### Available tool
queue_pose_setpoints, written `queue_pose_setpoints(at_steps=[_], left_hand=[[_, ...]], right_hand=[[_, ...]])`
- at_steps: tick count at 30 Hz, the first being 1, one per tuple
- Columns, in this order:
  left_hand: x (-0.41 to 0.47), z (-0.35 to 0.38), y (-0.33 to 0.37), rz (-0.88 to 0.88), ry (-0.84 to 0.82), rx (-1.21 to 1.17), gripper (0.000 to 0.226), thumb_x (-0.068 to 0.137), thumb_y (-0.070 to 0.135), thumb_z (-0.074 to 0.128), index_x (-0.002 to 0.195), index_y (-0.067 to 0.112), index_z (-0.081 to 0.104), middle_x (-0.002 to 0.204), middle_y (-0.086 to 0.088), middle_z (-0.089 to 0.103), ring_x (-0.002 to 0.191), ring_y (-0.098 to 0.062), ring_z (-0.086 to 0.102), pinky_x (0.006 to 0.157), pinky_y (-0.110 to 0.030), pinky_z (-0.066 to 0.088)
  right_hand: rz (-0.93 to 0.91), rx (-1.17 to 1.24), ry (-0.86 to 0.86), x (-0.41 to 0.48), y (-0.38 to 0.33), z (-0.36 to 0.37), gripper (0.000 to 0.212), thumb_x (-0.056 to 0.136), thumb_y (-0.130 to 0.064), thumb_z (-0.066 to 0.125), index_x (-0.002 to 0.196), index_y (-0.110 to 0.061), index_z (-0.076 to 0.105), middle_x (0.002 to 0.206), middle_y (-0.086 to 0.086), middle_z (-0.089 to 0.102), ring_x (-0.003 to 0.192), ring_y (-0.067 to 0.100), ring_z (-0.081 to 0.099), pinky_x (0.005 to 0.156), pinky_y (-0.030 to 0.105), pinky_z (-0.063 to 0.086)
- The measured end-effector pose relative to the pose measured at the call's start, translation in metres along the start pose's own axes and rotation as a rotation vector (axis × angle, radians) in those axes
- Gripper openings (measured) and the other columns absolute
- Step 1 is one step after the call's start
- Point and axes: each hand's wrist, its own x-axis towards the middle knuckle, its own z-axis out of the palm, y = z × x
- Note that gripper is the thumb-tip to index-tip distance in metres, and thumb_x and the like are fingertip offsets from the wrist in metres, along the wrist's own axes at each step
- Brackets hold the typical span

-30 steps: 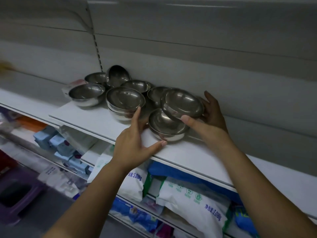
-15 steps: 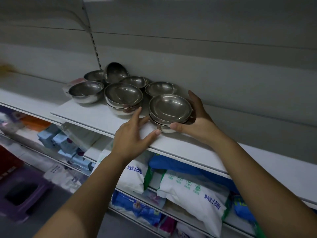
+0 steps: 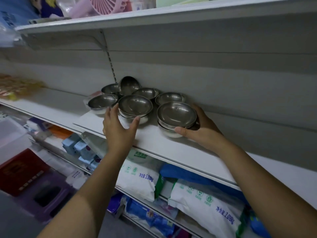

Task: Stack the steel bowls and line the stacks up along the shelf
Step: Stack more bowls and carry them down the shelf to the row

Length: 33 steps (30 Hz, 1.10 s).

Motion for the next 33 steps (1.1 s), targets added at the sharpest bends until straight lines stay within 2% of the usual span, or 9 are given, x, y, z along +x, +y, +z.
queue_pose_setpoints(at_steps=[2,5,9,13,18,22,25,29,33], left_hand=[[0.006,0.0,-0.003,0.002,-0.088,0.0,0.078,0.083,0.054,0.074,0.147,0.024,0.041,0.154,-0.002,0.046,0.142,-0.025,0.041,0.116,-0.052,0.035],[0.011,-0.001,-0.002,-0.017,-0.128,-0.006,0.077,0.082,0.053,0.076,0.145,0.025,0.044,0.146,0.0,0.055,0.137,-0.024,0.048,0.114,-0.05,0.04],[0.012,-0.004,0.003,-0.065,-0.09,-0.032,0.065,0.077,0.051,0.081,0.132,0.026,0.058,0.138,0.001,0.061,0.132,-0.021,0.052,0.111,-0.045,0.042],[0.013,-0.006,0.008,-0.094,0.007,-0.071,0.042,0.081,0.04,0.082,0.115,0.019,0.069,0.126,0.0,0.068,0.125,-0.021,0.058,0.101,-0.03,0.042],[0.017,-0.009,0.013,-0.086,-0.085,-0.064,0.062,0.079,0.04,0.084,0.132,0.015,0.064,0.136,-0.002,0.065,0.129,-0.018,0.057,0.109,-0.031,0.042],[0.012,-0.01,0.017,-0.079,-0.091,-0.067,0.073,0.079,0.036,0.085,0.142,0.014,0.056,0.145,-0.002,0.058,0.136,-0.019,0.051,0.115,-0.031,0.037],[0.013,-0.012,0.019,-0.075,-0.1,-0.083,0.078,0.077,0.037,0.086,0.143,0.012,0.054,0.145,-0.003,0.057,0.134,-0.018,0.053,0.115,-0.034,0.04],[0.017,-0.016,0.022,-0.104,-0.136,-0.108,0.079,0.071,0.047,0.087,0.138,0.016,0.06,0.133,0.0,0.065,0.122,-0.014,0.061,0.107,-0.036,0.05],[0.016,-0.018,0.035,-0.112,-0.139,-0.256,0.066,0.075,0.033,0.087,0.134,0.016,0.063,0.123,0.004,0.069,0.113,-0.01,0.063,0.096,-0.02,0.05]], right_hand=[[-0.012,0.001,-0.017,-0.002,-0.002,-0.001,0.074,0.069,-0.05,0.089,0.116,-0.073,0.037,0.117,-0.033,0.062,0.107,-0.013,0.061,0.091,0.014,0.048],[-0.02,0.015,-0.037,-0.002,-0.002,-0.002,0.077,0.07,-0.051,0.088,0.128,-0.063,0.038,0.119,-0.03,0.062,0.109,-0.01,0.061,0.093,0.017,0.05],[0.002,0.018,-0.049,-0.003,-0.004,-0.004,0.071,0.073,-0.049,0.086,0.12,-0.065,0.036,0.11,-0.037,0.057,0.099,-0.023,0.056,0.079,0.003,0.045],[0.024,0.052,-0.057,-0.004,-0.006,-0.005,0.076,0.074,-0.05,0.085,0.128,-0.059,0.032,0.11,-0.037,0.055,0.104,-0.017,0.055,0.08,0.004,0.043],[0.023,0.065,-0.072,-0.004,-0.006,-0.006,0.075,0.074,-0.051,0.084,0.13,-0.058,0.034,0.112,-0.034,0.057,0.105,-0.015,0.055,0.082,0.008,0.043],[0.023,0.077,-0.073,-0.003,-0.005,-0.007,0.083,0.074,-0.052,0.084,0.14,-0.052,0.034,0.112,-0.036,0.054,0.105,-0.016,0.052,0.082,0.009,0.043],[0.022,0.076,-0.078,-0.002,-0.004,-0.007,0.077,0.074,-0.049,0.084,0.134,-0.055,0.035,0.112,-0.034,0.056,0.105,-0.015,0.054,0.082,0.008,0.043],[0.025,0.086,-0.084,-0.001,-0.003,-0.007,0.08,0.072,-0.051,0.086,0.134,-0.058,0.037,0.116,-0.031,0.06,0.109,-0.013,0.056,0.086,0.012,0.045],[0.027,0.079,-0.09,-0.001,-0.002,-0.008,0.07,0.072,-0.048,0.087,0.12,-0.064,0.038,0.113,-0.033,0.058,0.108,-0.013,0.055,0.083,0.009,0.044]])
